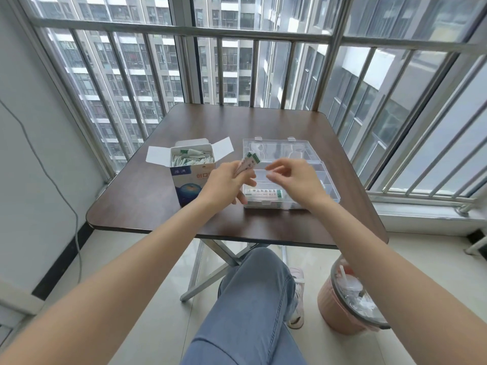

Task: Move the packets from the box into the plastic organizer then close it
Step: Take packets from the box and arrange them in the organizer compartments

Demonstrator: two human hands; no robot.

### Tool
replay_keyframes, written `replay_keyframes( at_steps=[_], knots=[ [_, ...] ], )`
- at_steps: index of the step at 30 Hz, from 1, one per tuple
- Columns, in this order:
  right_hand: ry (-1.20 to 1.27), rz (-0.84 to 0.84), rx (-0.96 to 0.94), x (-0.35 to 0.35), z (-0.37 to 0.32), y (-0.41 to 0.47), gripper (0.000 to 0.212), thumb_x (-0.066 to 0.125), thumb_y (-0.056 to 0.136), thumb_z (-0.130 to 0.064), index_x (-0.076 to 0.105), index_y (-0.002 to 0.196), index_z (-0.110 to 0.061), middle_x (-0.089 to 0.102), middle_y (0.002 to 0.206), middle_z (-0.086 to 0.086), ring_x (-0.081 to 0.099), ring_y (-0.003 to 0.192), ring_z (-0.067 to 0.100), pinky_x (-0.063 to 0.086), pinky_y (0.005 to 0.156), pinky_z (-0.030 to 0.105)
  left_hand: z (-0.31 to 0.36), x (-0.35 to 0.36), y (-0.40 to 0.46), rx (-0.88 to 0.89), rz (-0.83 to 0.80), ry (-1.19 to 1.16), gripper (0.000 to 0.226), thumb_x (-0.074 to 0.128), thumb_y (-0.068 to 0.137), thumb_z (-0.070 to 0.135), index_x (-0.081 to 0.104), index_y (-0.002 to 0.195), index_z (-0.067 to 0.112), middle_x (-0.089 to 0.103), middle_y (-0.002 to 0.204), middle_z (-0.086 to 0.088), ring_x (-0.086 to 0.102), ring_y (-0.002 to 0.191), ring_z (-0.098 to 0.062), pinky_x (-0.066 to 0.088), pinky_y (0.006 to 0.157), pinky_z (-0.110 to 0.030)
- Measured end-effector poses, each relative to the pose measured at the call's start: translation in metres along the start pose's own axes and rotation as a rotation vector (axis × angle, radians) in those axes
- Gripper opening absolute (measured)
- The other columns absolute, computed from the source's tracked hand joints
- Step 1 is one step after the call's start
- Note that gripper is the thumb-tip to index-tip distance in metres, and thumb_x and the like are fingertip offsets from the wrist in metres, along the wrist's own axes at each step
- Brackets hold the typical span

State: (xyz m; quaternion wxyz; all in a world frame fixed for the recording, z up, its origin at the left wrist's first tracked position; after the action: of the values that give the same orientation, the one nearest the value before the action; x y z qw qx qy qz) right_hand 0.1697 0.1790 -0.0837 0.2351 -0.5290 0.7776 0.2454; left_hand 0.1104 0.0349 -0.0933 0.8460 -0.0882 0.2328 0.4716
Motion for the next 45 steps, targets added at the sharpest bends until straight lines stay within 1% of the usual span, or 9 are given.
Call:
replay_keyframes(
  at_steps=[3,9,13,18,26,31,35,40,45],
  knots=[
    [0.485,-0.095,0.135,-0.004,-0.006,-0.006,0.003,0.066,0.086,-0.018,0.065,0.089,-0.020,0.068,0.083,0.000,0.062,0.067,0.010,0.045,0.058,0.019,0.006,0.003,-0.008,-0.071,-0.162,-0.197,0.018,0.055,0.095,0.024,0.063,0.103,0.010,0.074,0.087,-0.006,0.057,0.042,-0.006,0.039,0.040,-0.013],
    [0.497,-0.059,0.079,-0.006,-0.010,-0.008,0.012,0.071,0.080,-0.005,0.063,0.077,-0.014,0.067,0.071,0.004,0.061,0.057,0.007,0.045,0.054,0.016,0.016,0.010,-0.018,-0.082,-0.284,-0.248,0.034,0.049,0.095,0.039,0.064,0.108,0.011,0.071,0.076,-0.006,0.037,0.040,-0.007,0.025,0.039,-0.015],
    [0.516,-0.057,0.051,-0.007,-0.011,-0.010,0.009,0.072,0.078,-0.001,0.066,0.083,-0.007,0.068,0.075,0.008,0.062,0.059,0.005,0.051,0.060,0.016,0.019,0.005,-0.019,-0.052,-0.242,-0.252,0.029,0.036,0.102,0.028,0.060,0.108,0.012,0.071,0.080,-0.002,0.050,0.042,-0.007,0.031,0.037,-0.016],
    [0.628,-0.077,0.074,-0.004,-0.009,-0.015,0.017,0.072,0.074,0.005,0.066,0.089,-0.001,0.070,0.080,0.010,0.068,0.066,0.011,0.054,0.064,0.018,0.014,-0.006,-0.016,-0.035,-0.131,-0.268,0.013,0.050,0.098,0.021,0.061,0.099,0.014,0.069,0.082,-0.005,0.066,0.051,-0.012,0.041,0.039,-0.015],
    [0.486,-0.008,0.087,-0.006,-0.004,-0.014,0.013,0.073,0.077,0.000,0.066,0.086,-0.005,0.069,0.077,0.007,0.064,0.065,0.010,0.053,0.058,0.017,0.007,-0.012,-0.011,-0.009,0.052,-0.375,0.009,0.061,0.090,0.014,0.064,0.098,0.011,0.068,0.090,-0.009,0.069,0.077,-0.020,0.057,0.054,-0.027],
    [0.325,0.103,0.147,-0.008,0.016,-0.004,0.008,0.071,0.078,0.002,0.067,0.083,-0.004,0.067,0.072,0.011,0.062,0.063,0.016,0.052,0.057,0.017,0.002,-0.021,-0.008,0.030,0.189,-0.241,0.013,0.058,0.093,0.019,0.061,0.102,0.009,0.067,0.090,-0.006,0.071,0.060,-0.021,0.054,0.049,-0.026],
    [0.081,0.131,0.147,0.000,0.023,-0.001,0.009,0.072,0.076,-0.003,0.068,0.073,-0.011,0.066,0.070,0.008,0.063,0.067,0.017,0.054,0.072,0.029,0.002,-0.022,-0.009,0.072,0.230,-0.137,0.017,0.058,0.093,0.022,0.060,0.101,0.007,0.066,0.089,-0.004,0.070,0.057,-0.021,0.052,0.047,-0.029],
    [-0.193,0.131,0.056,0.007,0.014,-0.002,0.003,0.072,0.078,-0.010,0.071,0.081,-0.008,0.060,0.073,0.003,0.054,0.072,0.013,0.033,0.064,0.016,0.001,-0.020,-0.007,0.064,0.204,-0.121,0.010,0.058,0.093,0.021,0.059,0.093,0.011,0.064,0.084,-0.003,0.069,0.053,-0.022,0.048,0.042,-0.026],
    [-0.385,0.082,0.007,0.015,0.013,-0.002,0.005,0.072,0.077,-0.017,0.073,0.081,-0.014,0.066,0.090,0.005,0.053,0.092,0.020,0.045,0.076,0.032,0.001,-0.017,-0.007,0.067,0.176,-0.156,0.012,0.058,0.093,0.018,0.056,0.082,0.024,0.064,0.084,-0.005,0.068,0.050,-0.020,0.044,0.038,-0.018]
  ],
)
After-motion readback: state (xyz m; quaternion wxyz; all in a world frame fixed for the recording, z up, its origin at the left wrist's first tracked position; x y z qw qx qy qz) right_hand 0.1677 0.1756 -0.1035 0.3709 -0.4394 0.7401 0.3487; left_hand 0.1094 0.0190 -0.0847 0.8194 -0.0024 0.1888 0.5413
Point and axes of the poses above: each hand's wrist, its own y-axis towards the middle knuckle, its own x-axis out of the palm, z = x × y, the point moved 5 cm from there along y, towards the middle knuckle
